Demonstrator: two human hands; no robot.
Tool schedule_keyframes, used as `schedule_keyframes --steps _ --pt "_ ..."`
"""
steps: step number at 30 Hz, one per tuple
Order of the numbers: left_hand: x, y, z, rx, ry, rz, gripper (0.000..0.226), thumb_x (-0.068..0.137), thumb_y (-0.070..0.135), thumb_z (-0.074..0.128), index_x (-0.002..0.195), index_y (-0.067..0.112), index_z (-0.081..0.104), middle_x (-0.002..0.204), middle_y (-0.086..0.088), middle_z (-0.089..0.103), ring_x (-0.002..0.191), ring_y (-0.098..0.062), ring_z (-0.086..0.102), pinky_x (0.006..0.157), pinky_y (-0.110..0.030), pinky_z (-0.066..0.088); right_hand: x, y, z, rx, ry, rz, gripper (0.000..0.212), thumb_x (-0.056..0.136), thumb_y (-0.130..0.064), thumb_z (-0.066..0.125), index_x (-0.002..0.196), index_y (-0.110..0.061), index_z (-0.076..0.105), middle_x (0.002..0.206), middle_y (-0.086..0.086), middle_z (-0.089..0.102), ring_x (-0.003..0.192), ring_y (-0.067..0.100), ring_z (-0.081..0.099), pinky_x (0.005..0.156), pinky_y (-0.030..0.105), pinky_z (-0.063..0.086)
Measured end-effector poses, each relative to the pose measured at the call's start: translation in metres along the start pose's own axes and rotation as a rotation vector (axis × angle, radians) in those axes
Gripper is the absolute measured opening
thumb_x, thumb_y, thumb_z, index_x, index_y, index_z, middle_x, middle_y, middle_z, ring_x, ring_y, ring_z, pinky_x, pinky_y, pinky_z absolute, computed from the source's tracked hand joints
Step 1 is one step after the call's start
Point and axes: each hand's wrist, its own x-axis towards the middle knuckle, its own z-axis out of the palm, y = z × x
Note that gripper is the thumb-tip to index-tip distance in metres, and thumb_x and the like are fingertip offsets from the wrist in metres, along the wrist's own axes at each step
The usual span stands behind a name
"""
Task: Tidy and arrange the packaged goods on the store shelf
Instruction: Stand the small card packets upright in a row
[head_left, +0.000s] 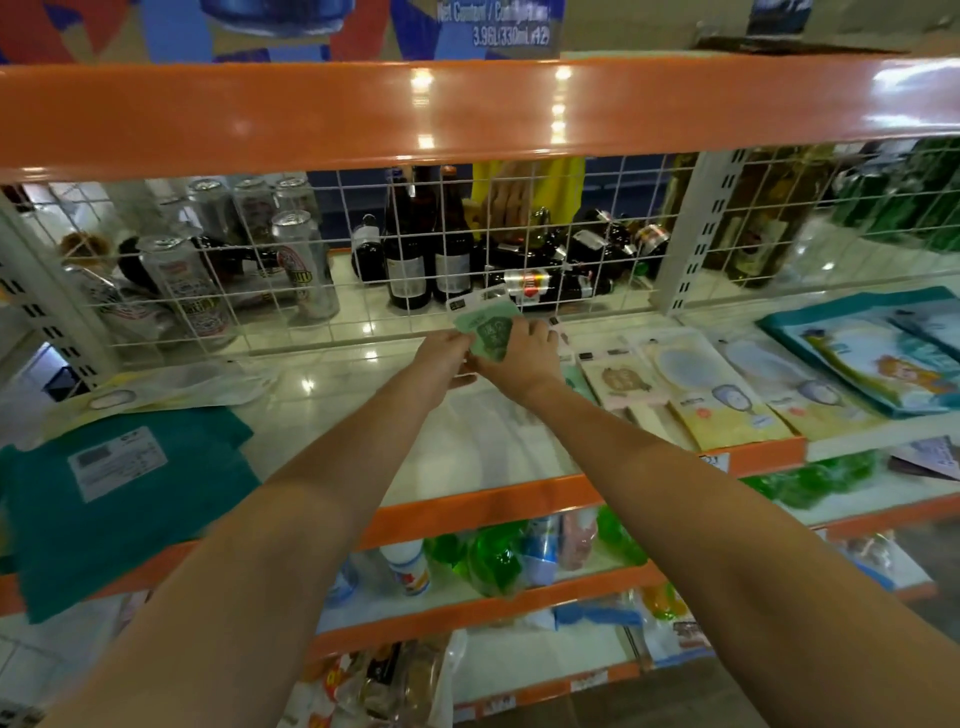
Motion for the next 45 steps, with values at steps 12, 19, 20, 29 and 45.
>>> schedule_keyframes --steps 12,19,20,29,45 --pt "0.006 0.018 0.065 -0.113 0.029 -0.048 0.029 0.100 0.010 0.044 0.127 0.000 0.052 0.082 -0.005 0.060 0.067 -0.016 0.058 0.062 -0.029 0.051 0.022 0.060 -0.044 -0.013 -0.047 -0.027 0.087 0.082 -0.058 0.060 0.147 -0.014 0.022 0.144 0.012 0.031 0.135 0.031 0.027 0.107 0.047 0.034" --pt "0.010 0.013 0.089 -0.090 0.066 -0.084 0.021 0.100 0.010 0.046 0.115 0.003 0.058 0.105 -0.013 0.062 0.069 -0.018 0.060 0.059 -0.031 0.052 0.040 0.115 -0.070 -0.086 -0.067 0.035 0.073 0.094 -0.054 0.041 0.150 -0.010 0.022 0.153 0.014 0.026 0.141 0.032 0.023 0.110 0.050 0.030" --pt "0.010 0.011 0.091 -0.096 0.069 -0.095 0.022 0.099 0.009 0.046 0.118 0.002 0.057 0.107 -0.014 0.062 0.072 -0.020 0.062 0.063 -0.033 0.053 0.043 0.123 -0.072 -0.101 -0.071 0.042 0.070 0.095 -0.052 0.041 0.150 -0.011 0.023 0.152 0.014 0.028 0.140 0.033 0.025 0.109 0.048 0.031" --pt "0.001 -0.019 0.104 -0.047 0.148 -0.136 0.029 0.096 0.006 0.052 0.123 -0.001 0.057 0.120 -0.019 0.061 0.073 -0.023 0.059 0.084 -0.040 0.050 0.049 0.166 -0.065 -0.148 -0.102 0.037 0.051 0.098 -0.039 0.040 0.139 -0.010 0.040 0.141 0.013 0.042 0.130 0.031 0.037 0.105 0.040 0.034" --pt "0.000 -0.031 0.109 0.229 0.299 -0.121 0.025 0.097 0.010 0.049 0.116 -0.001 0.062 0.103 -0.016 0.062 0.087 -0.025 0.057 0.074 -0.036 0.052 0.053 0.179 -0.054 -0.158 -0.092 -0.024 0.046 0.099 -0.034 0.037 0.138 -0.010 0.041 0.140 0.013 0.043 0.131 0.031 0.035 0.106 0.042 0.032"
